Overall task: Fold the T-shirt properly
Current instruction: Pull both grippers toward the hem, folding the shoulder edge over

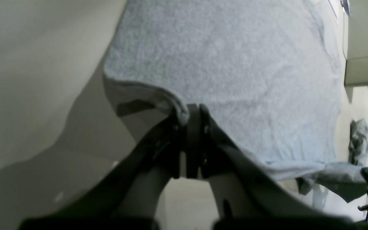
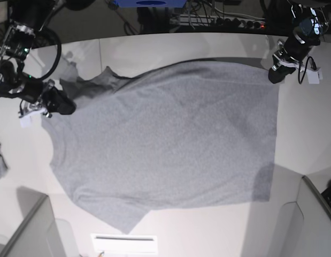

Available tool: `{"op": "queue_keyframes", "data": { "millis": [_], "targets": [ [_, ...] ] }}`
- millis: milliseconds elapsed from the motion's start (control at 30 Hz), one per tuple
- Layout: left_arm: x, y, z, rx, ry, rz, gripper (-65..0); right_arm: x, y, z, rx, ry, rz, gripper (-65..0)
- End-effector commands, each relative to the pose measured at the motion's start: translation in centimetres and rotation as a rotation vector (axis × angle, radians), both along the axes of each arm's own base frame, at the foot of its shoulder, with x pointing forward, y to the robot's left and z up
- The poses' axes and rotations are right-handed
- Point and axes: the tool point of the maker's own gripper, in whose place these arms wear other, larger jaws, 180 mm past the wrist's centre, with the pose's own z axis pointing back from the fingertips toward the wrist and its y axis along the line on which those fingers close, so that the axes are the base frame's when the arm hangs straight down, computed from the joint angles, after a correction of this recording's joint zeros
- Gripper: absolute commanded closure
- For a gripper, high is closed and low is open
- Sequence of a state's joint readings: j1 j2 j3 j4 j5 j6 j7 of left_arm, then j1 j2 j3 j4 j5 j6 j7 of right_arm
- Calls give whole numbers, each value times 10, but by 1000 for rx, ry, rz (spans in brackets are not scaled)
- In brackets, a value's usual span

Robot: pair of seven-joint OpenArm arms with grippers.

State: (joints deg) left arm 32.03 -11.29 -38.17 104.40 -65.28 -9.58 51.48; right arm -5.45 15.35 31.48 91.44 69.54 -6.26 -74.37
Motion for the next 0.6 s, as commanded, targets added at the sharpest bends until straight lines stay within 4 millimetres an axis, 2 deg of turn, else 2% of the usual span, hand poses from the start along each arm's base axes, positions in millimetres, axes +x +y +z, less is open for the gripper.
{"op": "queue_keyframes", "data": {
  "millis": [0, 100, 233, 367, 567],
  "targets": [
    [5, 2, 8, 4, -34, -4, 0, 9, -7, 11, -26, -37, -1, 0],
    [8, 6, 6, 1, -35, 4, 0, 15, -13, 9, -80, -29, -7, 0],
    [17, 8, 8, -7, -51, 18, 0, 21, -3, 6, -113, -26, 34, 0],
    [26, 12, 9, -25, -51, 63, 0, 27, 7, 6, -106, -28, 67, 0],
    [40, 18, 14, -37, -60, 104, 0, 43, 4, -4, -51, 13, 44, 0]
  ]
}}
